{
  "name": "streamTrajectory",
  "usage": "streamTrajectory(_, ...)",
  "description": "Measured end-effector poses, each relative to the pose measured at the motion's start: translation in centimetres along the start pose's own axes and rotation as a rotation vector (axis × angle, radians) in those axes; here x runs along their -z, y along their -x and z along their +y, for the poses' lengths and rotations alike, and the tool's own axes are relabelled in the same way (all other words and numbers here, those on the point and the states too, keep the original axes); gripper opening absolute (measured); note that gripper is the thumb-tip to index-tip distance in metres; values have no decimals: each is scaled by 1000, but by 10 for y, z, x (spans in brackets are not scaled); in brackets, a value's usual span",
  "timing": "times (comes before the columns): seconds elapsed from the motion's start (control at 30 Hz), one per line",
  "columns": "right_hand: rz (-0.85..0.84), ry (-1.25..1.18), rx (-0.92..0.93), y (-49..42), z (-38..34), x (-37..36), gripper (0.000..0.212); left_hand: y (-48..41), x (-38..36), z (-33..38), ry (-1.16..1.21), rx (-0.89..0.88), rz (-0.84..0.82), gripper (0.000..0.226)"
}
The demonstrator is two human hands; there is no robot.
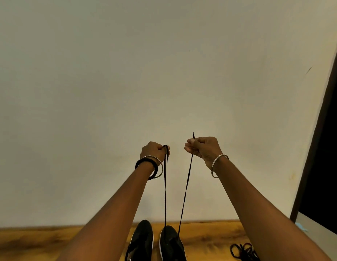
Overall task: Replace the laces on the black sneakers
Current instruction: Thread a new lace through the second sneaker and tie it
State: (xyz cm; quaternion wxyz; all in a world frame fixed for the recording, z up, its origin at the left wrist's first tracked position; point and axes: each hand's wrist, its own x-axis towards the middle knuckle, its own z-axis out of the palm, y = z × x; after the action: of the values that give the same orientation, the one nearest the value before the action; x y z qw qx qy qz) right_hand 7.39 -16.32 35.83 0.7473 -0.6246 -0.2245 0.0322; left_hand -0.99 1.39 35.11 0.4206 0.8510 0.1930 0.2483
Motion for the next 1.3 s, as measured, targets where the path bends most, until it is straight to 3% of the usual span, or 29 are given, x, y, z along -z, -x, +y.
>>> streamTrajectory(0.07,17,9,19,-6,-1,1,9,-6,-2,-3,-11,-28,-7,35)
streamTrajectory(0.2,44,31,50,-15,-5,2,10,-8,-5,-1,111,-107,-27,17)
streamTrajectory(0.37,57,109,92,-22,-2,1,9,-12,-15,5,144,-203,-46,19)
streamTrajectory(0.7,60,229,211,-23,-4,-14,11,-25,-21,15,110,-119,-167,42)
streamTrajectory(1.3,85,336,266,-28,-2,-31,17,-29,-8,29,48,-173,-236,45)
